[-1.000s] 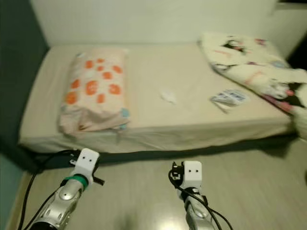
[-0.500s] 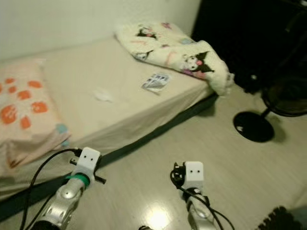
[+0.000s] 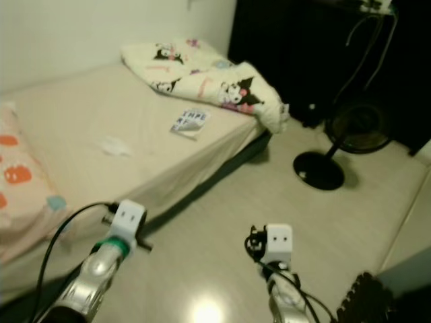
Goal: Clean up the room
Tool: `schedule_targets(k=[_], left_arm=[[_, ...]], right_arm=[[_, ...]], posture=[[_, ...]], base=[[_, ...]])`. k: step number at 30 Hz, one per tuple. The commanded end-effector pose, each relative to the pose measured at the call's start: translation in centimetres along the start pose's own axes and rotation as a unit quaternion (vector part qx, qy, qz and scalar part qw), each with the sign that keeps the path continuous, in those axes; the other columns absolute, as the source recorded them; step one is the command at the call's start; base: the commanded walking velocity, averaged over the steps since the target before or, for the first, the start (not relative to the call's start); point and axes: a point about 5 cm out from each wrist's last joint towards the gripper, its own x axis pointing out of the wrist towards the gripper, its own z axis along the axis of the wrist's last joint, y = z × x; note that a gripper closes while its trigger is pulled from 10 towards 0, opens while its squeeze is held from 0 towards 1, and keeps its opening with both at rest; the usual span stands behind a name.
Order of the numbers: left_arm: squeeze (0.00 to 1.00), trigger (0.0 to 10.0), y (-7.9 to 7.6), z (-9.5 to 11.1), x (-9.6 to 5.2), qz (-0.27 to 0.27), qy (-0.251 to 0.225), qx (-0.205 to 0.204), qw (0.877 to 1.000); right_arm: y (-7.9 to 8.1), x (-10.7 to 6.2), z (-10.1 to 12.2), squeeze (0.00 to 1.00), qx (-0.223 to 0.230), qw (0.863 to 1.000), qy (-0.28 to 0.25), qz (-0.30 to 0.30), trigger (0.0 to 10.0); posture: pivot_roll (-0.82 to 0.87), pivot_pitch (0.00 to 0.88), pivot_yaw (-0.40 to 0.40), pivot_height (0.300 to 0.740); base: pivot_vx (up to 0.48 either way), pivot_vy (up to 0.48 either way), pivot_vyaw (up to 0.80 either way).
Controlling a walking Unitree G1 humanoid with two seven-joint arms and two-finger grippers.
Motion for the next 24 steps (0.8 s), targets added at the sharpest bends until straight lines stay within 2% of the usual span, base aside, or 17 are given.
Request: schedule_targets(k=[1, 24], left_arm=[[0.0, 10.0, -0.16, -0.28, 0.0, -0.001, 0.007, 0.001, 1.0], [0.0, 10.0, 0.08, -0.33, -0.02, 0.003, 0.006, 0.002, 1.0]], right_arm=[[-0.09, -0.26, -0.55, 0.0, -0.002, 1.0, 0.013, -0.001, 10.0], [0.64, 0.16, 0.15, 0.0, -0.004, 1.0, -0.004, 0.012, 10.0]], posture=[[-0.06, 0.058, 0.038, 0.726], [-0.06, 0.061, 0.037, 0.726]], base=[[0.48, 0.0, 0.0], [0.48, 0.0, 0.0]])
